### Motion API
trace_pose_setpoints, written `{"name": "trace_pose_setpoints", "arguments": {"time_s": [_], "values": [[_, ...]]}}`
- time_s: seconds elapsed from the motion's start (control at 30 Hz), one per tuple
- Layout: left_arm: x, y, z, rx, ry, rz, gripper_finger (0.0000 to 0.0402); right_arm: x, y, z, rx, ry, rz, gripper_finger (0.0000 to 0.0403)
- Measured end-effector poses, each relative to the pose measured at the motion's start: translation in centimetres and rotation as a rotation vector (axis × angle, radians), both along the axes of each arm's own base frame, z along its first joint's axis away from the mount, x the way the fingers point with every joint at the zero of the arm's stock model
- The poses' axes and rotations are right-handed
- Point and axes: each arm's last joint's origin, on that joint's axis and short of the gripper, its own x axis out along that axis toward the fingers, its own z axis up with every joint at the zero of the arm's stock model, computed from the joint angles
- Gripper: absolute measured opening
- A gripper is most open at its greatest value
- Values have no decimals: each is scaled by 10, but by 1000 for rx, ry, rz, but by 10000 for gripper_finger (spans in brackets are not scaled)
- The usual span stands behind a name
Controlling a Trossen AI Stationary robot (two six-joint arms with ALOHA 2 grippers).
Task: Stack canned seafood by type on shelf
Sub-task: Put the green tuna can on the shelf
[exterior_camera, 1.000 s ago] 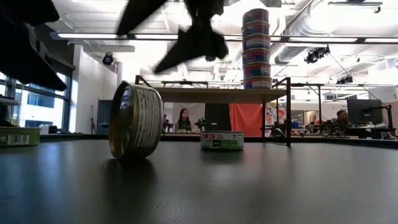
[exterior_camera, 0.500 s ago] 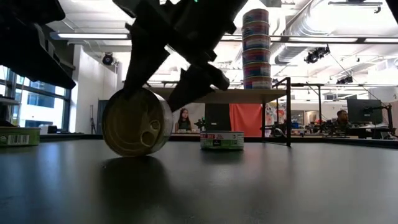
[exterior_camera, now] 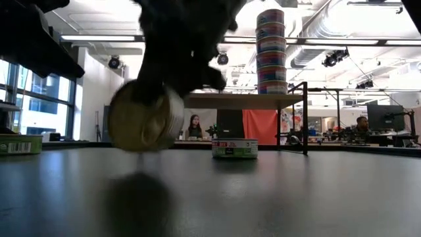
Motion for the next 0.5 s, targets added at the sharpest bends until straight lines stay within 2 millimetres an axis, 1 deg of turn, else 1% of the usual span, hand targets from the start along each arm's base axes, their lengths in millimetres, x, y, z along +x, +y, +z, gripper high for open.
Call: {"name": "trace_pose_setpoints", "arguments": {"time_s": [0.13,0.2,0.27,0.33,0.4,0.43,0.5], "values": [[-1,1,4,-10,-29,20,0,-11,-2,26,-55,21,94,118],[1,1,6,-23,-53,29,0,-23,-7,39,-76,48,109,118],[3,1,8,-26,-73,28,0,-41,-14,48,-105,81,97,118],[7,2,11,-23,-95,25,0,-63,-22,55,-126,97,66,118],[11,4,14,-9,-110,28,0,-92,-30,58,-118,99,-5,118],[14,6,16,3,-112,33,0,-108,-35,58,-101,87,-55,118],[20,10,21,20,-119,51,0,-137,-42,58,-48,11,-176,118]]}}
